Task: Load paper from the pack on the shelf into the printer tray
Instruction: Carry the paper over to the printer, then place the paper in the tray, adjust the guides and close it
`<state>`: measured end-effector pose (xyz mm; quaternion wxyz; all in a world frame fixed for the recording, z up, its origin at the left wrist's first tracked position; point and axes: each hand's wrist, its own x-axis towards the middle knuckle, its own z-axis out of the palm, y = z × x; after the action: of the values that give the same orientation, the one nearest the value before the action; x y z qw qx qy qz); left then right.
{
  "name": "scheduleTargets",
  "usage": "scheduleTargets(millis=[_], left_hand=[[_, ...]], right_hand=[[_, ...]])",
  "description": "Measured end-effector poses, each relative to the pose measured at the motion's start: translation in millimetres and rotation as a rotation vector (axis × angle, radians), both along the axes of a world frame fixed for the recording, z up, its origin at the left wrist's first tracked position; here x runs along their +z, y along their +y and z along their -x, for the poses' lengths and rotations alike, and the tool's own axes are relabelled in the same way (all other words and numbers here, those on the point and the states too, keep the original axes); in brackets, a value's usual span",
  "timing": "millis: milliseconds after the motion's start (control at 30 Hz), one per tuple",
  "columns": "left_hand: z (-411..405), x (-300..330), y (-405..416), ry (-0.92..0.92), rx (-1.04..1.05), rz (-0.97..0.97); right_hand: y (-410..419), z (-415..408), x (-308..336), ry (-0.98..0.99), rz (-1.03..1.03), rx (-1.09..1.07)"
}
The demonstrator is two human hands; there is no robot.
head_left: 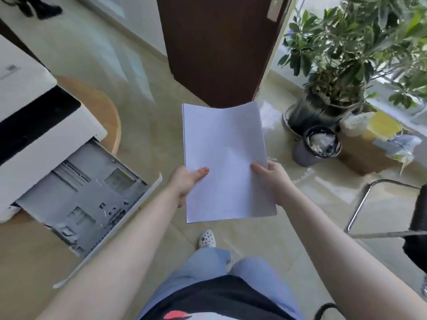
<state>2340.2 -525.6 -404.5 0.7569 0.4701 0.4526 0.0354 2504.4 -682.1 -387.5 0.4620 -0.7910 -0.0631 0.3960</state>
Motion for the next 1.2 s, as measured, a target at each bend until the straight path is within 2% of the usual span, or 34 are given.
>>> scheduleTargets(millis=[133,333,533,700,867,1200], left_hand=[[3,2,42,0.0,0.162,-0.039],[36,-2,76,0.004,0.473,-0.006],[110,-16,66,0.148,0.83,0.053],[167,-26,51,0.189,0.983,0.146],[213,-43,76,0.235,0.984,0.123],[268,-84,136,0.296,0.922,0.15]], right_hand=[[69,-19,5,0.03,0.025,0.135],[169,-12,0,0.045,0.054,0.461],[229,42,-28,0.152,0.106,0.803],[251,103,-48,0.29,0.165,0.95],[276,149,-71,0.289,0.174,0.973],[314,207,-110,0.236,0.215,0.814]])
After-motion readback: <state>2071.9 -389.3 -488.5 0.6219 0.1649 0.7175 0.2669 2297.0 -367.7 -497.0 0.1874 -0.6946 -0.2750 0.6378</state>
